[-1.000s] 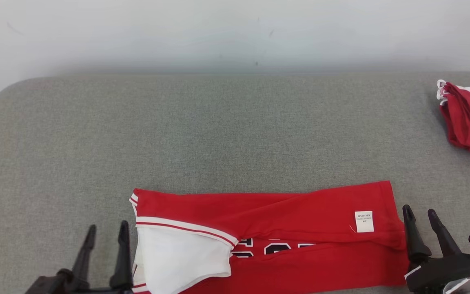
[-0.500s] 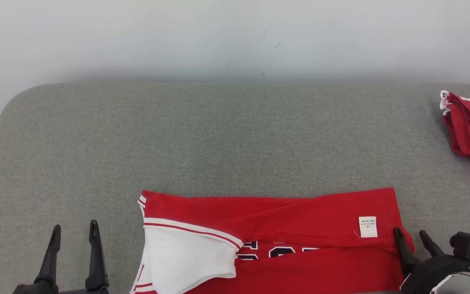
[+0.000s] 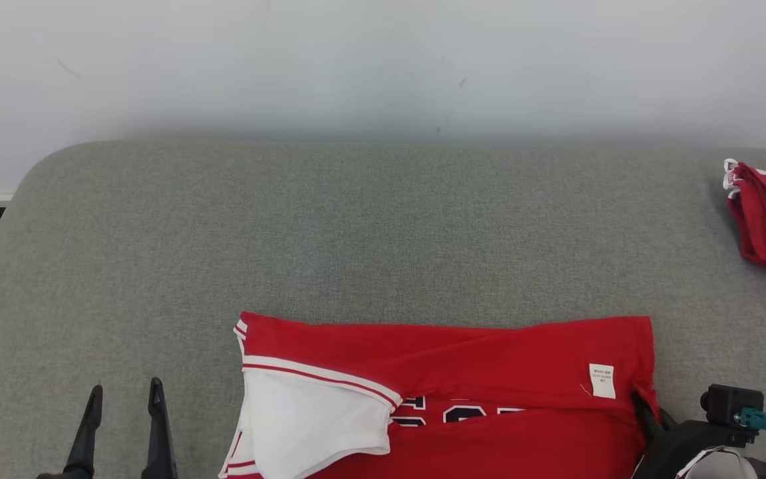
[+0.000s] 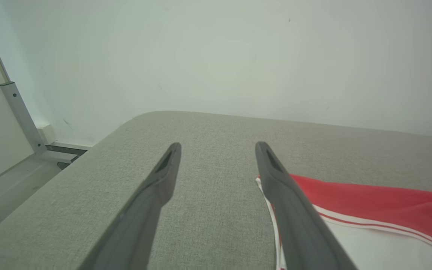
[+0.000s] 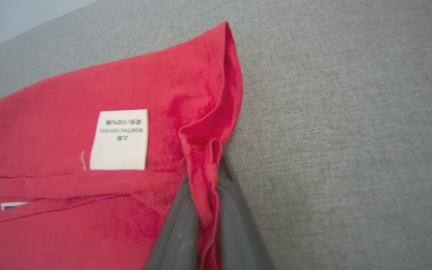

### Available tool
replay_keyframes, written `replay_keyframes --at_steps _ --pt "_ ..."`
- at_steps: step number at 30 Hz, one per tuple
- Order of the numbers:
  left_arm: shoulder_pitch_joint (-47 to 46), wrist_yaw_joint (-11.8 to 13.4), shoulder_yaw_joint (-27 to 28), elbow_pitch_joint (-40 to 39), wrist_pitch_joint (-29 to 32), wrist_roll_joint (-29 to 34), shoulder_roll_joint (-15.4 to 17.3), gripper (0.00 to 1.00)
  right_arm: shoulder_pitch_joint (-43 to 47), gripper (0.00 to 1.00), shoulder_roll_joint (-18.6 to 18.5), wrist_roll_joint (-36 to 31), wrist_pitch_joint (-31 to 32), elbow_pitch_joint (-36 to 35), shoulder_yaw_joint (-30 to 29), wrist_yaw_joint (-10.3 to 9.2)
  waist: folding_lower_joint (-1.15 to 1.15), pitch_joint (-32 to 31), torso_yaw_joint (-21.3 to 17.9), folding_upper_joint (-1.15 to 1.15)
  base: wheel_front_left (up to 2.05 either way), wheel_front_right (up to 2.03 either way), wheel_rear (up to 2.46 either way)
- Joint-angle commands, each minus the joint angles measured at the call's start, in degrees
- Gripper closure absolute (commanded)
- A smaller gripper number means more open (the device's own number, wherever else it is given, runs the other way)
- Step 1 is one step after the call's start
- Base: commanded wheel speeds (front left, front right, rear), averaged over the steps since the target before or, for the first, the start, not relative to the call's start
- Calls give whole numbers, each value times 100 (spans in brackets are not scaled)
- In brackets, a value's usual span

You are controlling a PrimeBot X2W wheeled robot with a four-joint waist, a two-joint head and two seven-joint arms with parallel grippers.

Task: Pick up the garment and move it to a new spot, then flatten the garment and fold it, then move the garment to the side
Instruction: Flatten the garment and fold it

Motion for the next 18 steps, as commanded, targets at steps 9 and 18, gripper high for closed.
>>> replay_keyframes --at_steps 9,18 --pt "76 -90 90 47 -18 179 -37 0 -220 100 -690 217 -498 345 -283 -8 0 -80 -129 0 0 0 0" --pt "68 -102 162 22 -18 207 -57 0 -516 100 -1135 -13 -673 364 -479 -7 0 -35 -295 0 0 0 0"
